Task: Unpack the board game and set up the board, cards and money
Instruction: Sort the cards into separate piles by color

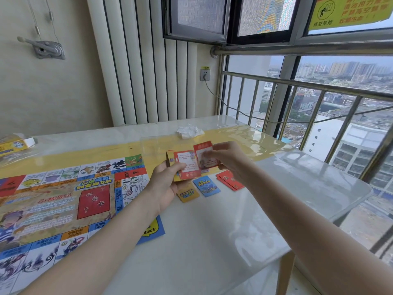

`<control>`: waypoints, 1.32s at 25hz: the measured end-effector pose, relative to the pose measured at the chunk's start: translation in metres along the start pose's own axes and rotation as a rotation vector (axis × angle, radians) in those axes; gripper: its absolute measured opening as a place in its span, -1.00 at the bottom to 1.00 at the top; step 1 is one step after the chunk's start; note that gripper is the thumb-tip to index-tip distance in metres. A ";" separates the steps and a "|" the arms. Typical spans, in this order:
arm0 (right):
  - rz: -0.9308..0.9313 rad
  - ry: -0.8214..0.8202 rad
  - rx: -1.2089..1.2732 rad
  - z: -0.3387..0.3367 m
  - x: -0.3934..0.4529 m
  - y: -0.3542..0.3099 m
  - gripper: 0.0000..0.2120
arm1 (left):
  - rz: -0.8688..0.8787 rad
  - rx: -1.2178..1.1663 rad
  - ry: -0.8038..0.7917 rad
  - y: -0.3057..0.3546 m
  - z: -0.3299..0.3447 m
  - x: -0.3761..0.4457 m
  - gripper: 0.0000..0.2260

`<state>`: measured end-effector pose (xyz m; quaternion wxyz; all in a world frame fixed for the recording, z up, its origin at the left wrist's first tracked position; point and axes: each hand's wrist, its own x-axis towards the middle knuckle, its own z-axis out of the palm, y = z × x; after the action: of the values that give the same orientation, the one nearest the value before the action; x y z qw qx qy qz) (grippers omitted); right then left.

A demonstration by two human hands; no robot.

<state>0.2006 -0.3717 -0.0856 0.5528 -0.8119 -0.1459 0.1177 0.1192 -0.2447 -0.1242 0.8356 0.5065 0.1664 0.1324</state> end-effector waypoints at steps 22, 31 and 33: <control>-1.115 0.164 -0.767 0.002 0.000 0.015 -0.75 | -0.152 -0.187 0.005 0.021 -0.011 0.008 -0.88; -0.778 0.131 -0.389 0.011 -0.006 0.010 -0.64 | -0.003 -0.148 0.084 0.021 -0.008 0.004 -0.88; -0.498 0.210 0.026 0.012 -0.007 0.001 -0.74 | 0.067 -0.144 0.117 0.021 -0.006 0.005 -0.87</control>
<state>0.1905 -0.3646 -0.0907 0.5872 -0.7517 -0.2813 -0.1049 0.1199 -0.2288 -0.1088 0.8537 0.4420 0.1879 0.2011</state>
